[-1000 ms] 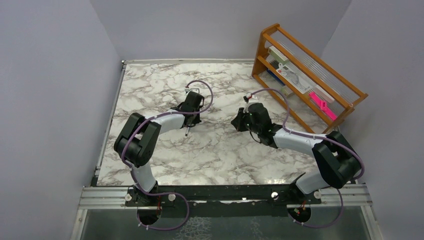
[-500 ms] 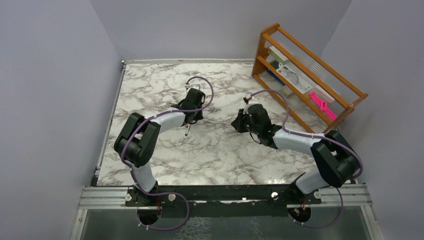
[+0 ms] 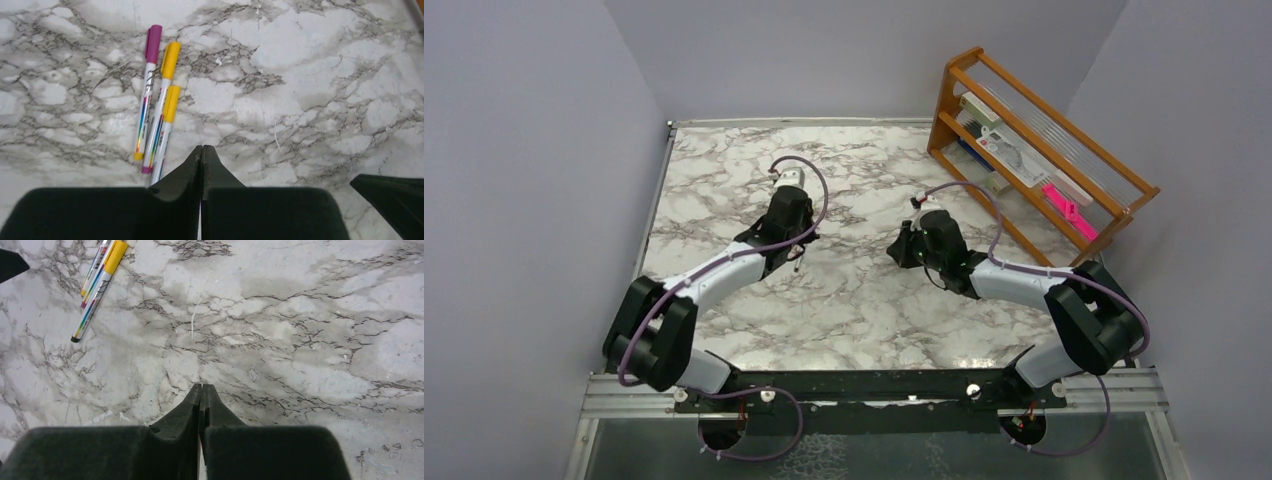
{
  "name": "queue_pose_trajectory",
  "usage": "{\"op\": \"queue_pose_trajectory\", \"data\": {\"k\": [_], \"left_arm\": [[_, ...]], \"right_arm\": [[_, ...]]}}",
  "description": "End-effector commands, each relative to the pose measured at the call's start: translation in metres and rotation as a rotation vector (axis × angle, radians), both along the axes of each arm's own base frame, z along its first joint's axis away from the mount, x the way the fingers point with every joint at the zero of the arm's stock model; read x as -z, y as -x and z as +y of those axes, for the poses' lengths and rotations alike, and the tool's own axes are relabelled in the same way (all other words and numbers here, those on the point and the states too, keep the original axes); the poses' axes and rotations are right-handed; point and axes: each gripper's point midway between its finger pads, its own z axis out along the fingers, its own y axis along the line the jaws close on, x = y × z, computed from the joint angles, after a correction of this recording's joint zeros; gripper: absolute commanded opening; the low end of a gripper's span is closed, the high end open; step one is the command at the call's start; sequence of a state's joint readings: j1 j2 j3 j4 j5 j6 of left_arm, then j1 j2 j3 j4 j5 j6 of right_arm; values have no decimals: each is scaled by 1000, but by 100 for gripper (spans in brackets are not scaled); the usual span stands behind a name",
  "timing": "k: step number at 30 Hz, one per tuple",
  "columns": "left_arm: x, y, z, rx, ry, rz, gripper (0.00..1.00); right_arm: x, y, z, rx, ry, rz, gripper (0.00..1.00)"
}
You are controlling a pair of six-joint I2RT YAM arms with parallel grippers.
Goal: Insert the pens into the pen caps
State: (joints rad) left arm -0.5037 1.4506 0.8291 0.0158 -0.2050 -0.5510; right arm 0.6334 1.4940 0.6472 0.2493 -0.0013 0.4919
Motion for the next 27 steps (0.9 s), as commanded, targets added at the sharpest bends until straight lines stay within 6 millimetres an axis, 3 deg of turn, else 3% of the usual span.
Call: {"op": "queue_pose_trajectory", "data": {"k": [1, 5, 8, 12, 16, 22, 27], "left_arm": [[7, 36, 17, -44, 43, 34, 0], [28, 74, 28, -63, 120, 72, 0], [28, 87, 34, -126, 218, 58, 0], [-3, 83, 40, -180, 293, -26, 0], [-32, 72, 49, -223, 290, -85, 0], [-6, 70, 45, -206, 248, 38, 0], [18, 80, 57, -234, 186, 80, 0]], "right_arm": [[-22, -1, 15, -69, -52, -53, 1], [-34, 3, 37, -173, -126, -65, 1], [-51, 19, 72, -368, -278, -74, 1], [-61, 27, 108, -438, -425, -26, 1], [-63, 24, 138, -371, -447, 11, 1], [-61, 28, 164, -341, -502, 51, 1], [-60, 23, 155, -285, -487, 34, 1]]}}
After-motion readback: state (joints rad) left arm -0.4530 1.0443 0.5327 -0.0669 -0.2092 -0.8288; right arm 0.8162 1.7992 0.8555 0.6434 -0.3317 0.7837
